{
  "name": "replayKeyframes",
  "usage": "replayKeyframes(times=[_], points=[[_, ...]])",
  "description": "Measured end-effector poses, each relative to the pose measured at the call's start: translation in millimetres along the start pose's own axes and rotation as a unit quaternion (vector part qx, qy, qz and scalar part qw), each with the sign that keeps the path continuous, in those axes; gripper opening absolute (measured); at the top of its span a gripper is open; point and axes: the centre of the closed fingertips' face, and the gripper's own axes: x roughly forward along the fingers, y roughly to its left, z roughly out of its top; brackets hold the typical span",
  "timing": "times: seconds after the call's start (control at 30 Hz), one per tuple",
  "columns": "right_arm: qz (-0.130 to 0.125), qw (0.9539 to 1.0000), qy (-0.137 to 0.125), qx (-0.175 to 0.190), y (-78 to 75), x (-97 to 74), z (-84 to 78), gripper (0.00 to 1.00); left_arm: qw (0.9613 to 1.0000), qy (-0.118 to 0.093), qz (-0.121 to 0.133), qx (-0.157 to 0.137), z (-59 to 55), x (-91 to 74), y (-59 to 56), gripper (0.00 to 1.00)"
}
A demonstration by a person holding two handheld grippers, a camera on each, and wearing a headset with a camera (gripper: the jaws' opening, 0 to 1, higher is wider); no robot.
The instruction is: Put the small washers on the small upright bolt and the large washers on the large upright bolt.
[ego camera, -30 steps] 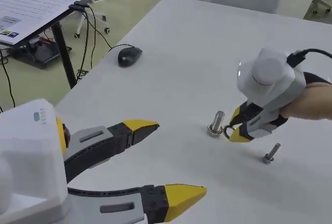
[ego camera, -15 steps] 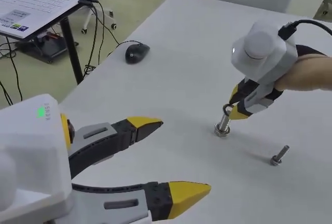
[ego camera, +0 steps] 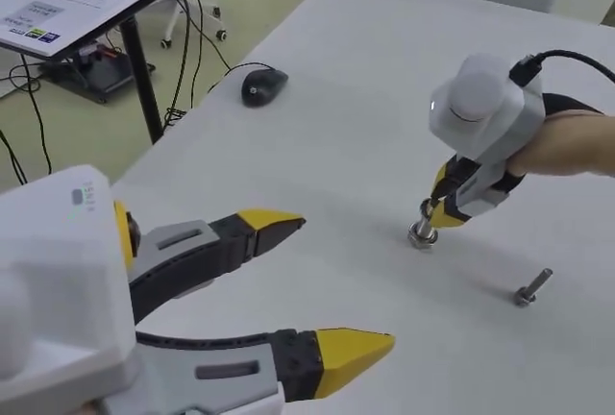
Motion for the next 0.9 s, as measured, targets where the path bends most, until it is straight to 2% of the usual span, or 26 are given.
replayKeyframes(times=[0.27,0.6,0.77,0.9], points=[[0.007,0.9999,0.009,-0.001,-0.9,18.8,-5.2,0.22,1.0,0.002,0.001,-0.002,-0.9,0.2,1.9,0.62],[0.013,0.9999,0.008,-0.005,2.6,32.4,-4.4,0.23,1.0,0.007,0.003,-0.003,-2.9,-0.1,4.4,0.62],[0.012,0.9999,0.002,-0.01,4.2,32.5,-3.4,0.23,1.0,0.008,0.002,-0.003,-3.3,-0.5,4.2,0.62],[0.009,0.9998,-0.018,-0.005,5.2,26.0,0.7,0.26,0.9999,0.012,0.002,0.0,-3.6,-0.5,4.1,0.62]])
